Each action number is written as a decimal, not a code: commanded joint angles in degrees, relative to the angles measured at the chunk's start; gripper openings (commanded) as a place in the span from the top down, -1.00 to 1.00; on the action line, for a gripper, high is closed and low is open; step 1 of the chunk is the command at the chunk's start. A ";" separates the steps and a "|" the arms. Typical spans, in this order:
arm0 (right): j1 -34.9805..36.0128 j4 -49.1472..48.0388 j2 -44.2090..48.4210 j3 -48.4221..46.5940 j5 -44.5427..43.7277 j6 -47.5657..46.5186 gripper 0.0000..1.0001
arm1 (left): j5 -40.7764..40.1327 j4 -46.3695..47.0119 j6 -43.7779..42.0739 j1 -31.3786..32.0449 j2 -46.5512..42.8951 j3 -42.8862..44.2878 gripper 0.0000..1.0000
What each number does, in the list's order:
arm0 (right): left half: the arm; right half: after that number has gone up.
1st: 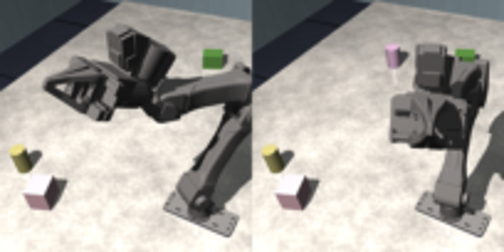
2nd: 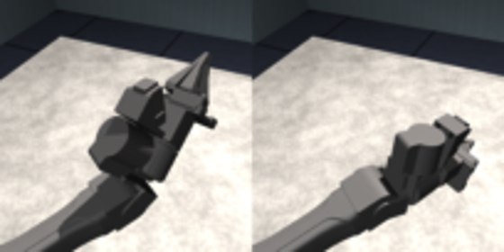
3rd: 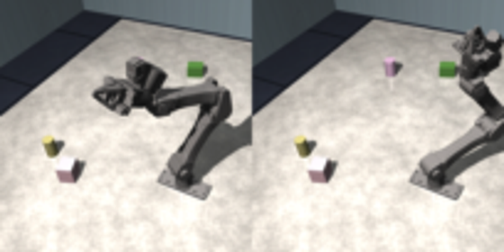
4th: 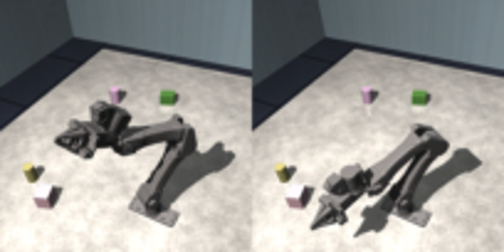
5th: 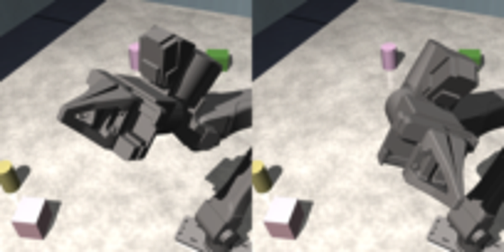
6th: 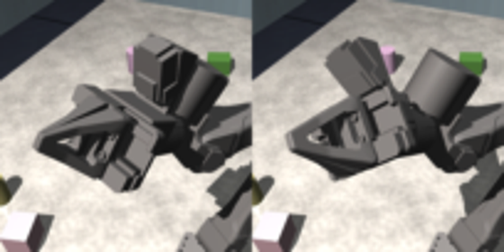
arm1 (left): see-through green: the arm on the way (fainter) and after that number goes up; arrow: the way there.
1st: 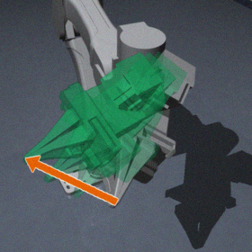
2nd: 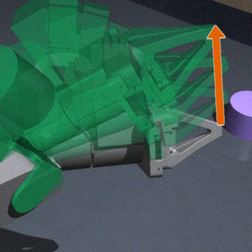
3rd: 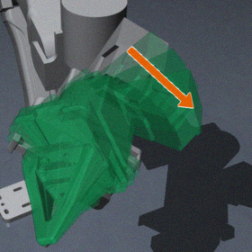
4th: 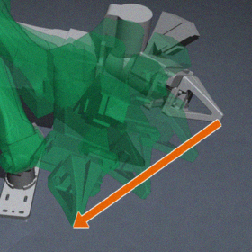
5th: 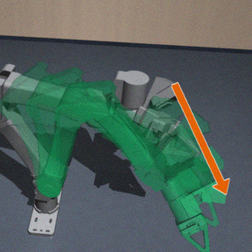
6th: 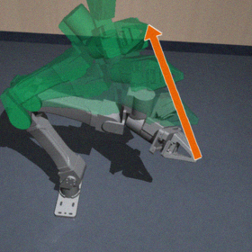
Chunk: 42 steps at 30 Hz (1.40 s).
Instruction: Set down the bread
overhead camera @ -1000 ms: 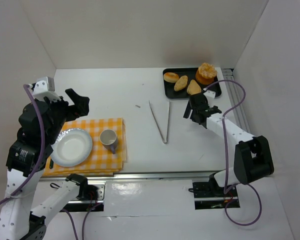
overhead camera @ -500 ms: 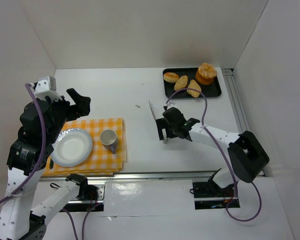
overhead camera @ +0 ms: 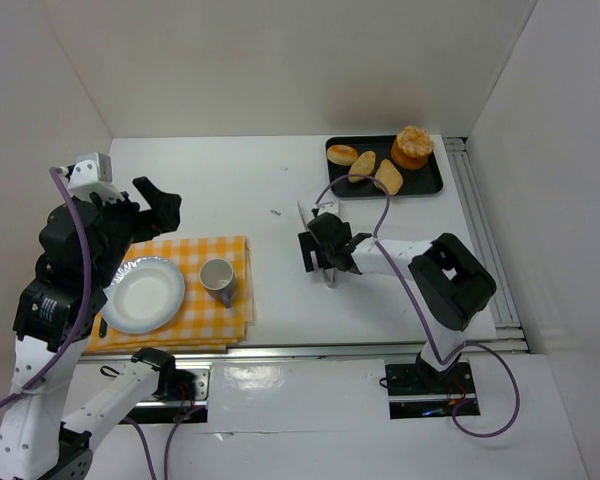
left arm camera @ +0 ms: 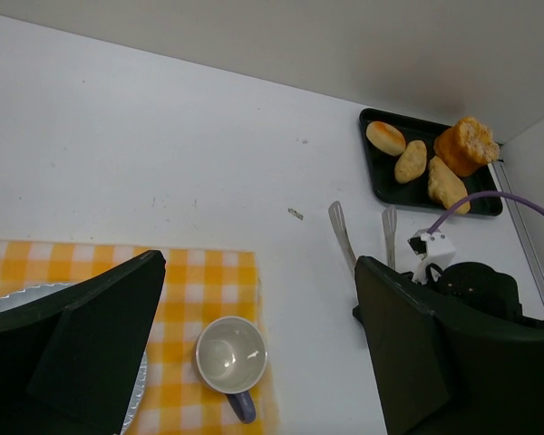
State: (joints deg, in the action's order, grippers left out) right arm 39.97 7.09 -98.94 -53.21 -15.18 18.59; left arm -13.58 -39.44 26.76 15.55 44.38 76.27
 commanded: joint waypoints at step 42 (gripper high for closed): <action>-45.15 14.44 9.81 -21.76 27.22 1.01 0.00 | -1.18 2.00 -2.24 0.18 -1.23 0.99 -0.99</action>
State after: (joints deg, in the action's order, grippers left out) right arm -4.71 23.20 -88.14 -74.46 6.28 19.16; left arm -14.70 -39.44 25.58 15.55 43.62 76.27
